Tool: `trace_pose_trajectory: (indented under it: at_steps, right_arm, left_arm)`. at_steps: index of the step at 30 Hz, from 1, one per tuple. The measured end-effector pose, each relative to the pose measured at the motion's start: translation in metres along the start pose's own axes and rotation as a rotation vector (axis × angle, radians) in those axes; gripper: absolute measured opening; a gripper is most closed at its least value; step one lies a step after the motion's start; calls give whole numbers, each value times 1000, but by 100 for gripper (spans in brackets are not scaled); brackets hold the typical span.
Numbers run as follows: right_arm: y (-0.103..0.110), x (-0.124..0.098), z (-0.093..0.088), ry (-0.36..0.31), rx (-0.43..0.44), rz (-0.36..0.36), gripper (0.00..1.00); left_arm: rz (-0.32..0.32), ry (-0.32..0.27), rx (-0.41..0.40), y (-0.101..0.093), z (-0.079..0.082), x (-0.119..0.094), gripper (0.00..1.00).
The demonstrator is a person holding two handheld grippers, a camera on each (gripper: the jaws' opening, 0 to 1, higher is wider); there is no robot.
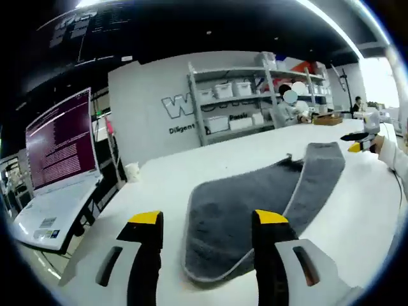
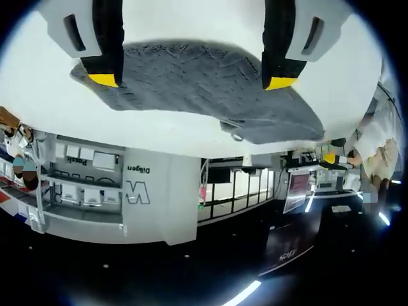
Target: Open the folded towel by lifting each exposed corner and separating the folded layers until the towel lies flat within the target outline without major curled edges
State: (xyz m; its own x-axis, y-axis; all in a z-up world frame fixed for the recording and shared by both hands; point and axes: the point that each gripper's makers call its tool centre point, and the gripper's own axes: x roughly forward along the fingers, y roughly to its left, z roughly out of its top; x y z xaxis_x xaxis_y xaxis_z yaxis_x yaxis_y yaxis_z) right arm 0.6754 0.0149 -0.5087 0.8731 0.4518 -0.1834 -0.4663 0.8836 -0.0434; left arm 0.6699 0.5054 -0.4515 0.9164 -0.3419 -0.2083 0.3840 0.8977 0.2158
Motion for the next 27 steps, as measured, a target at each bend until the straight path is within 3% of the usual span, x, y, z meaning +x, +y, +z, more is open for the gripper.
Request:
trace_pose_trajectory:
  at_steps: [2, 4, 10, 13, 16, 22, 27]
  right_arm:
    - [-1, 0, -1, -1, 2, -3, 89]
    - [-4, 0, -1, -8, 8, -10, 89]
    - [-16, -1, -6, -18, 26, -44, 90]
    - [-22, -1, -10, -14, 35, -65, 90]
    - [-28, -2, -15, -9, 42, -83, 90]
    - [-36, -1, -25, 8, 51, -109, 91]
    - [-43, 0, -30, 11, 104, -118, 91]
  left_arm:
    - [-37, 6, 38, -9, 0, 10, 69]
    - [-114, -9, 62, -25, 1, 28, 74]
    - [-252, -55, -25, -48, -1, 60, 93]
    - [-268, -72, 8, -53, -4, 75, 98]
    - [-267, -49, 69, -55, -15, 85, 100]
    - [-316, -54, 36, -61, -25, 89, 100]
    - [-322, -86, 21, -60, -20, 82, 100]
